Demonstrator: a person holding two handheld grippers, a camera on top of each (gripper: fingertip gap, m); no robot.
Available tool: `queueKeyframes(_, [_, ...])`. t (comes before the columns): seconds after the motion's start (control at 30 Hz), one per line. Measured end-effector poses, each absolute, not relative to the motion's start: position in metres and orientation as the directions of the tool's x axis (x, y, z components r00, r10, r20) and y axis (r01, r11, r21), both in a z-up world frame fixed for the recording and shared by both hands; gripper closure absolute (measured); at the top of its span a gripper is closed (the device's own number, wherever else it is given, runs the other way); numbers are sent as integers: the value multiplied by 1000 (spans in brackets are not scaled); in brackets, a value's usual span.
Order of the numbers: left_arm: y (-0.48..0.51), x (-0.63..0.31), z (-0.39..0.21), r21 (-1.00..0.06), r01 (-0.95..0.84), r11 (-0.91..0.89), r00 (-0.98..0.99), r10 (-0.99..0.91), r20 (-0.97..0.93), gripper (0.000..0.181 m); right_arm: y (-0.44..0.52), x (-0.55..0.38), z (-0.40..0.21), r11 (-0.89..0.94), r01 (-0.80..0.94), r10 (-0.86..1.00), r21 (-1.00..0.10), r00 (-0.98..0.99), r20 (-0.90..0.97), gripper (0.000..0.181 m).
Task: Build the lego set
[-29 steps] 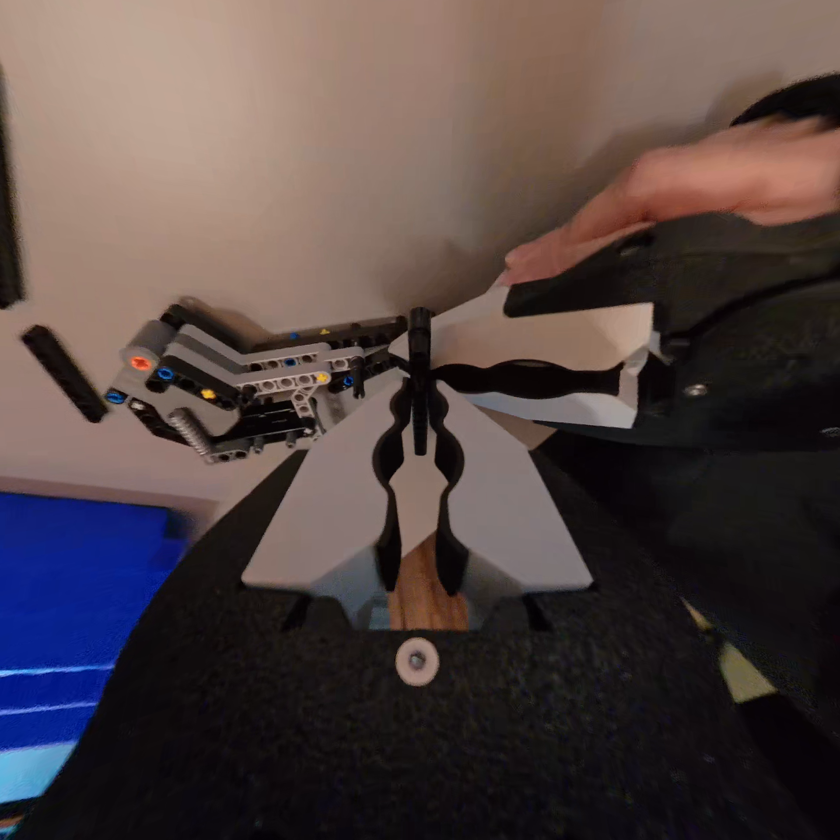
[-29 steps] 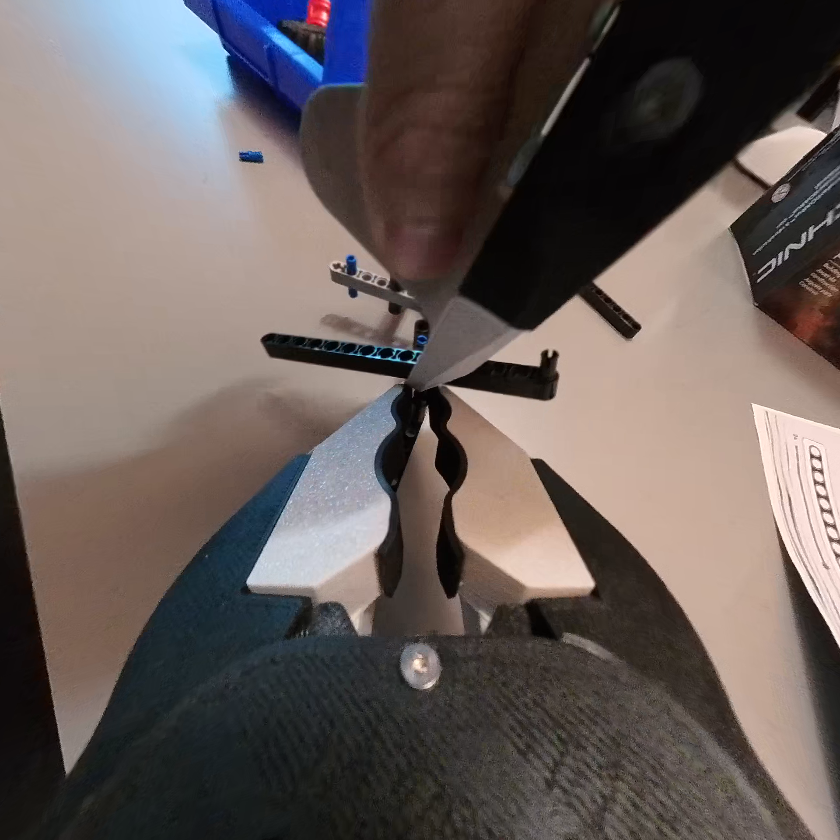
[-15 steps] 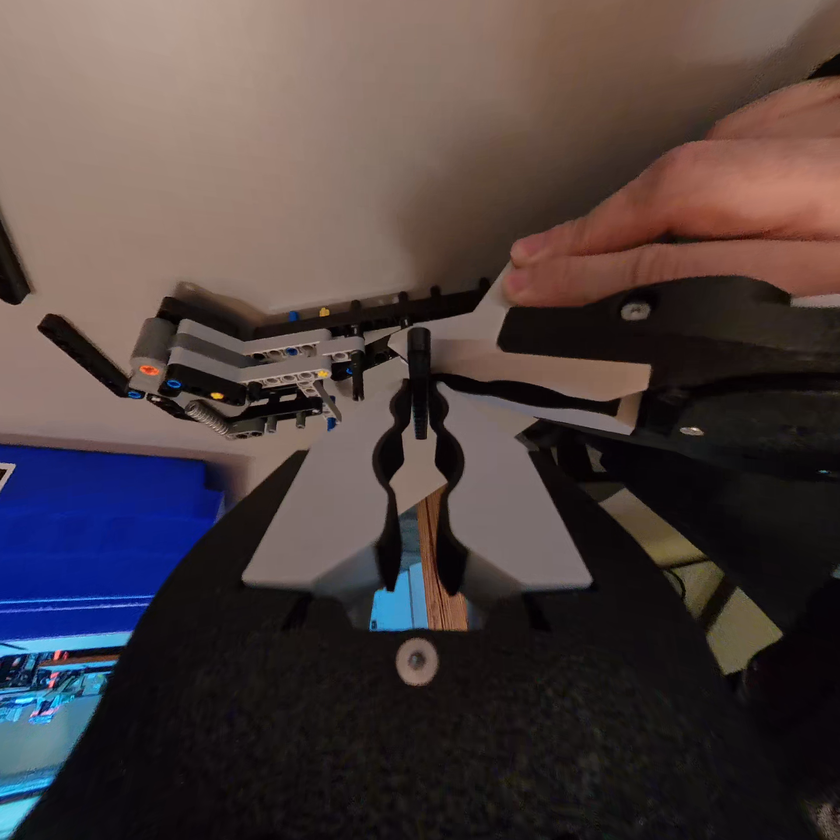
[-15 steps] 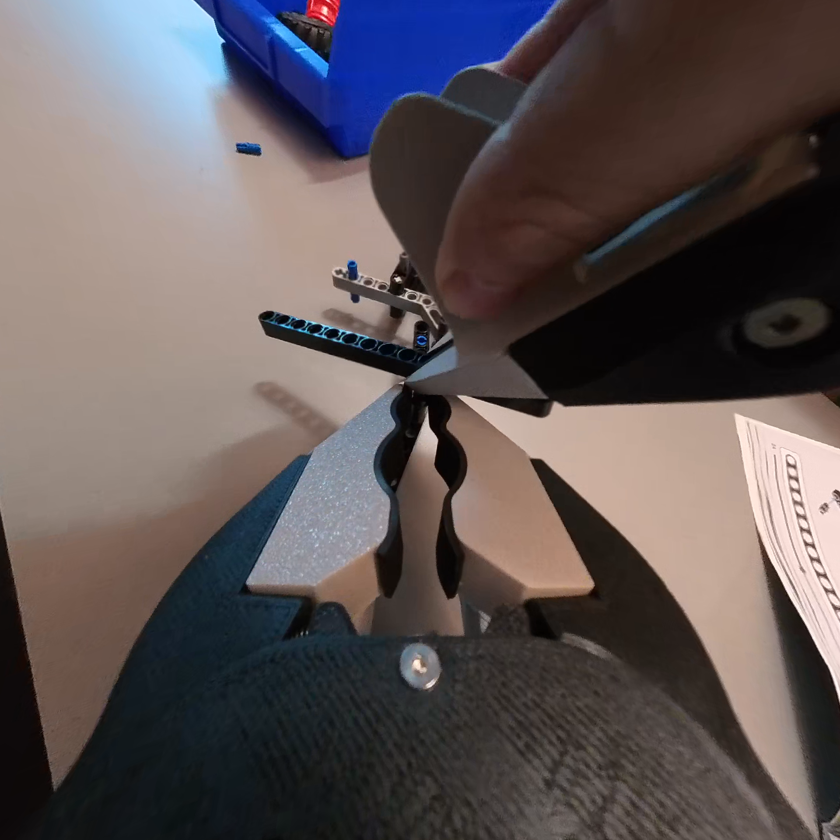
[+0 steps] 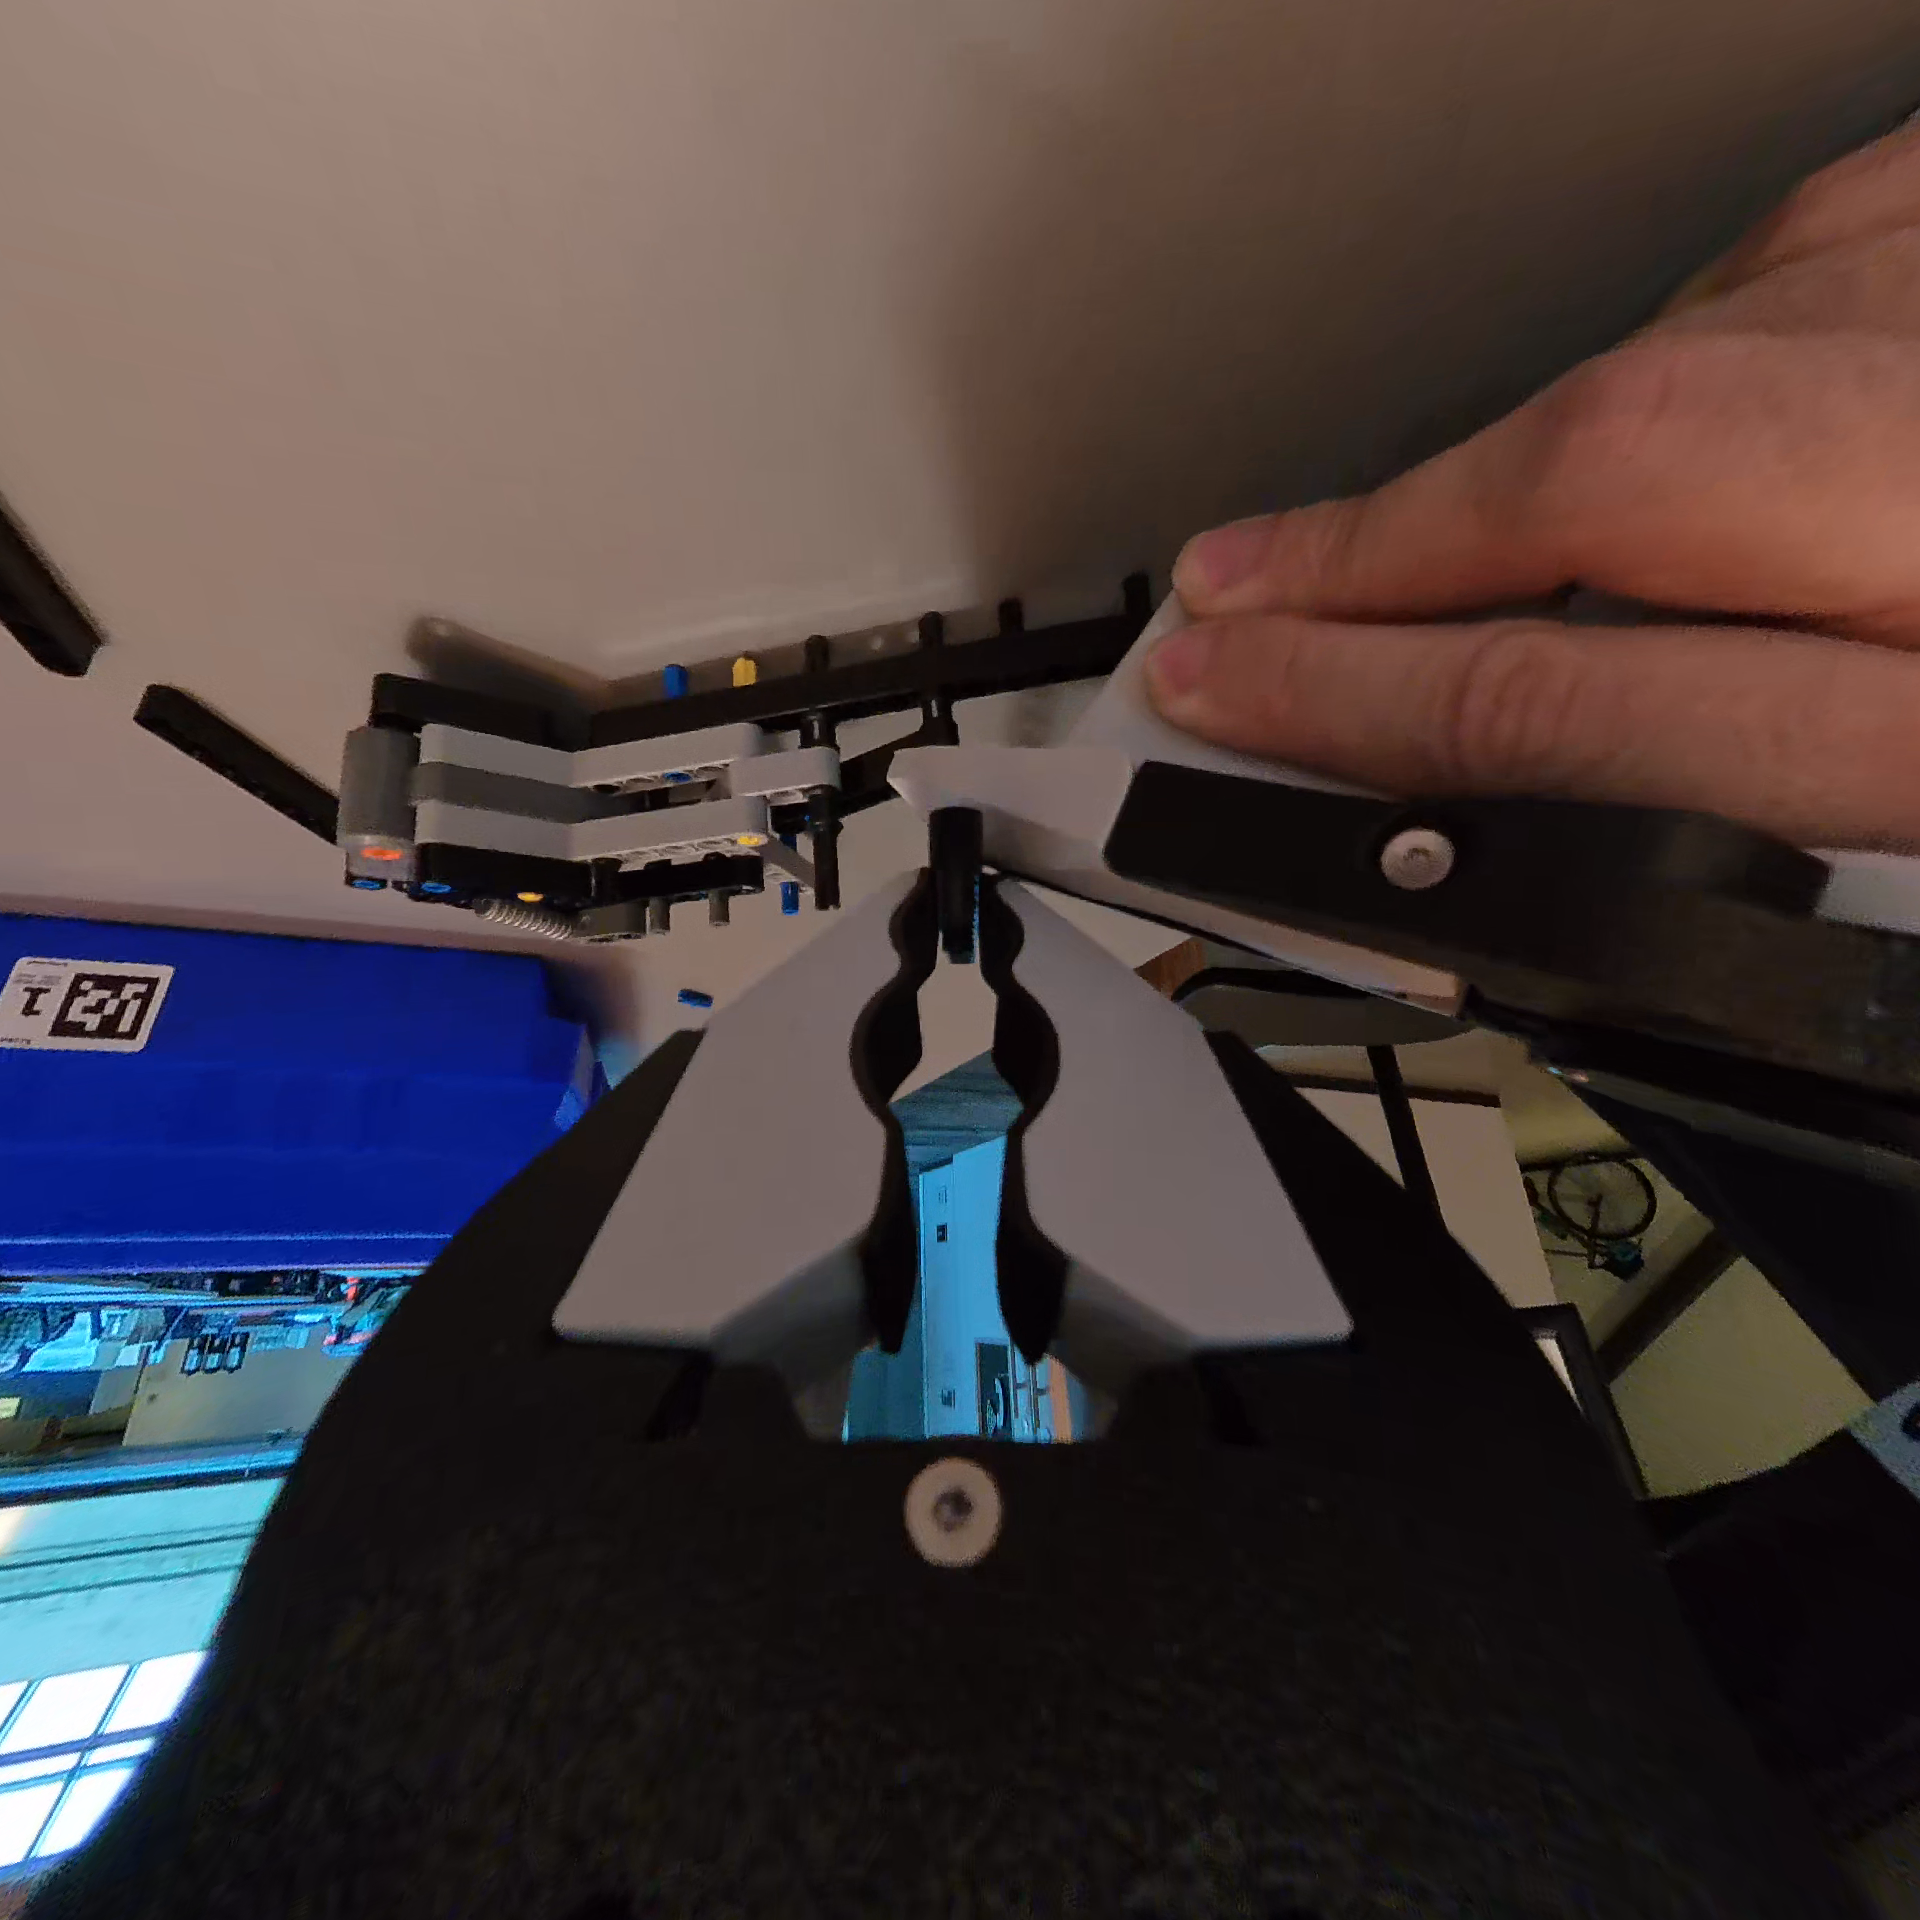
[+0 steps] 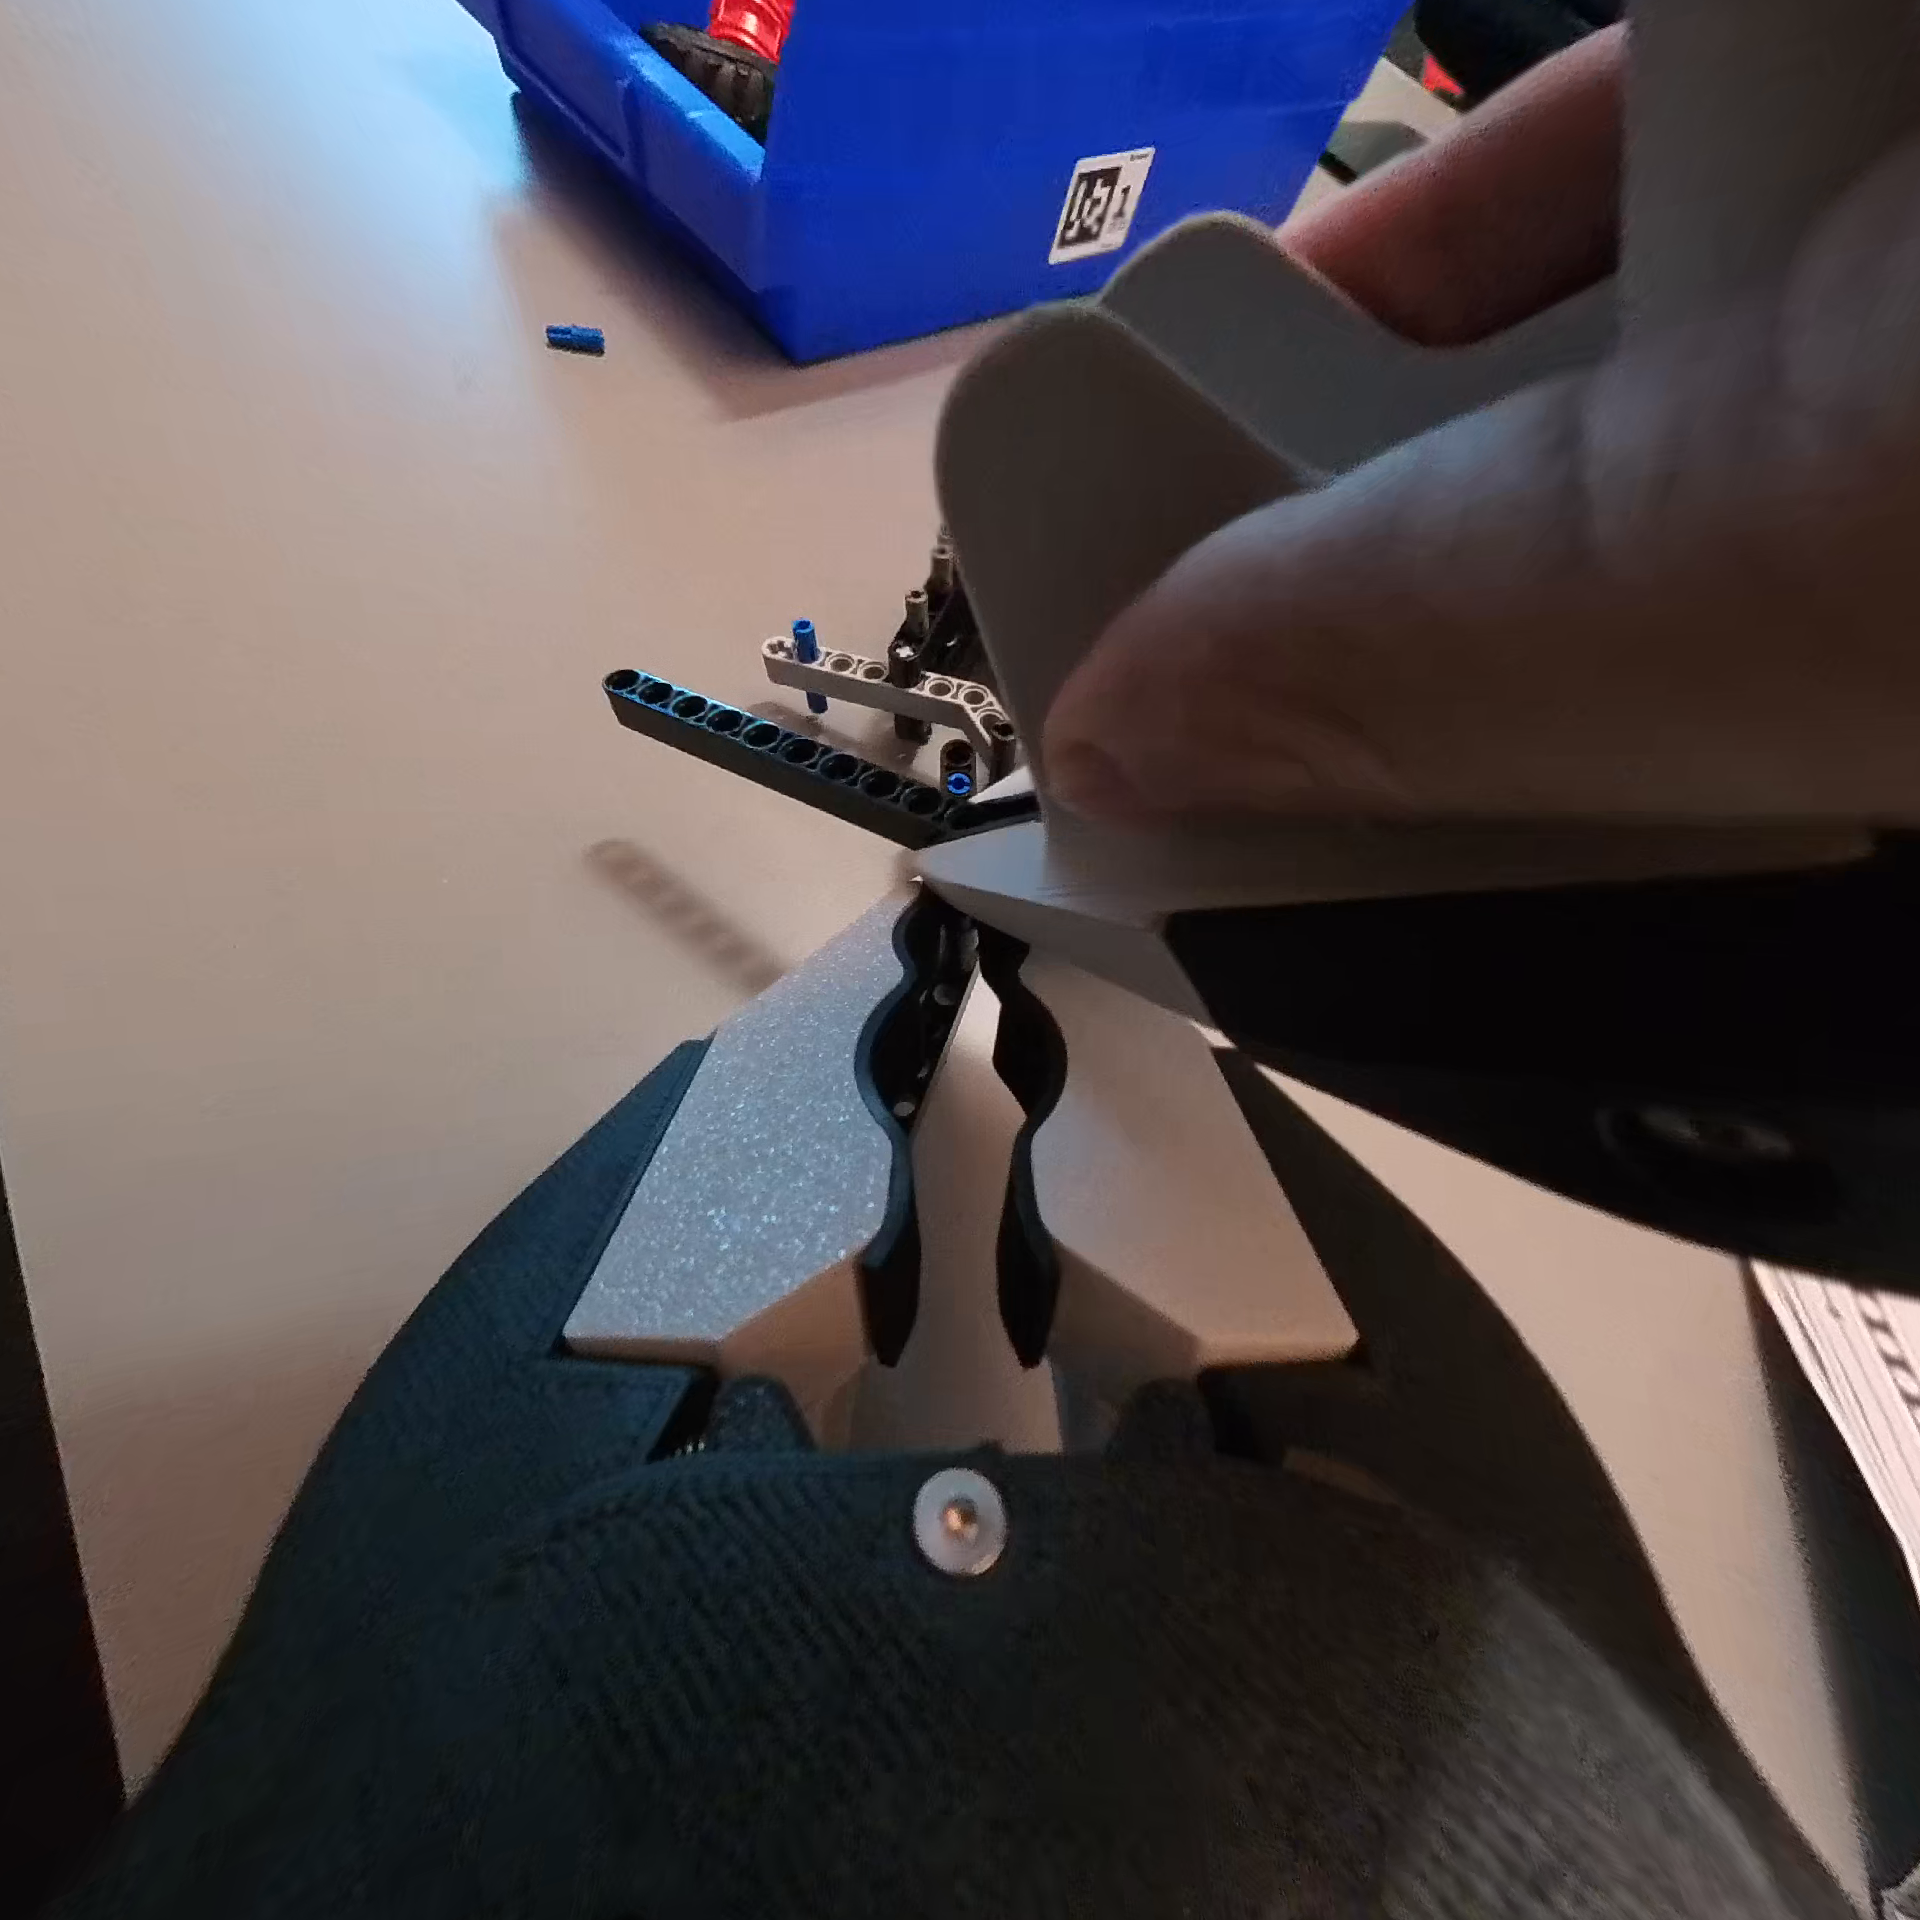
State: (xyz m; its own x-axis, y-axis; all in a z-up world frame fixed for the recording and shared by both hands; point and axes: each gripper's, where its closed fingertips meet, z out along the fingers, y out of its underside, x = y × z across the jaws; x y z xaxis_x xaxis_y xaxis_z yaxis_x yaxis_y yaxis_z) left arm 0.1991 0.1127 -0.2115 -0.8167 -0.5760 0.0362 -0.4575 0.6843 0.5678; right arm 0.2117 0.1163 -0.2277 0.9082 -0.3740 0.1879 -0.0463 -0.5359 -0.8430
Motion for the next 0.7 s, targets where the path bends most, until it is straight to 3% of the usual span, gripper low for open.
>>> queueKeyframes(0.17, [113,199,-212,606,-435,666,-829,-558,18,177,116,212,-228,-538,-43,-374,-842,907,193,177])
queueKeyframes(0.37, [116,195,-213,568,-459,683,-814,-580,40,177,117,210,-228,-539,-35,-361,-841,913,193,177])
queueKeyframes(0.53, [113,194,-211,392,-536,748,-786,-611,91,176,116,208,-227,-530,-37,-347,-847,921,176,177])
queueKeyframes(0.63, [104,190,-201,220,-561,798,-786,-597,159,176,116,207,-229,-551,11,-311,-834,925,218,176])
queueKeyframes(0.7, [103,188,-192,126,-582,803,-780,-595,195,176,115,208,-234,-582,35,-295,-812,922,251,162])
